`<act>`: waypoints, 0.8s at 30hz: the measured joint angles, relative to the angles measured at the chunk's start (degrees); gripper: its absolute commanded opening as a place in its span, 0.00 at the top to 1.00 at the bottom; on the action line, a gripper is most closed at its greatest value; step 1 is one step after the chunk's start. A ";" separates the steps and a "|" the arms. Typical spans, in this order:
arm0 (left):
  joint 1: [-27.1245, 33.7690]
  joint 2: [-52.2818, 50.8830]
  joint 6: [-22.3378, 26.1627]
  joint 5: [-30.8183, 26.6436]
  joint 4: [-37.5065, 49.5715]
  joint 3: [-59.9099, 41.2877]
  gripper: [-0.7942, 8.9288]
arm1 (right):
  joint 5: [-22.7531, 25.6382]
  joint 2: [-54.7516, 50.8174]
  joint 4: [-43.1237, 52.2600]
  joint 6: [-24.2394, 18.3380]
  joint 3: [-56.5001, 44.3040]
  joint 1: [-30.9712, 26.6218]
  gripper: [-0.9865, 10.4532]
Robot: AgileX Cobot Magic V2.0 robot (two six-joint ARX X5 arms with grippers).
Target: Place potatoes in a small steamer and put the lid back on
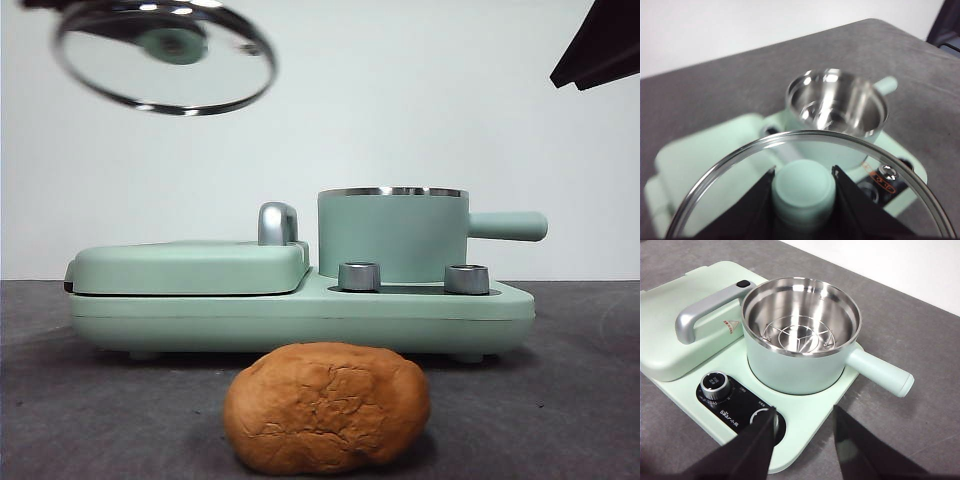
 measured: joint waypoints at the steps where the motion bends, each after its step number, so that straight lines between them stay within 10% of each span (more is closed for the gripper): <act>1: 0.59 -2.05 -0.57 0.02 -0.33 -1.66 0.91 | 0.00 0.00 0.00 0.00 0.00 0.00 0.75; 11: 5.90 -19.78 -3.06 -2.91 -10.95 -8.66 0.91 | -2.03 0.07 -0.90 0.02 0.00 4.83 0.75; 24: 10.16 -25.62 -3.06 -3.08 -18.03 -9.05 0.91 | 0.35 11.04 -5.60 -0.52 0.00 30.23 0.67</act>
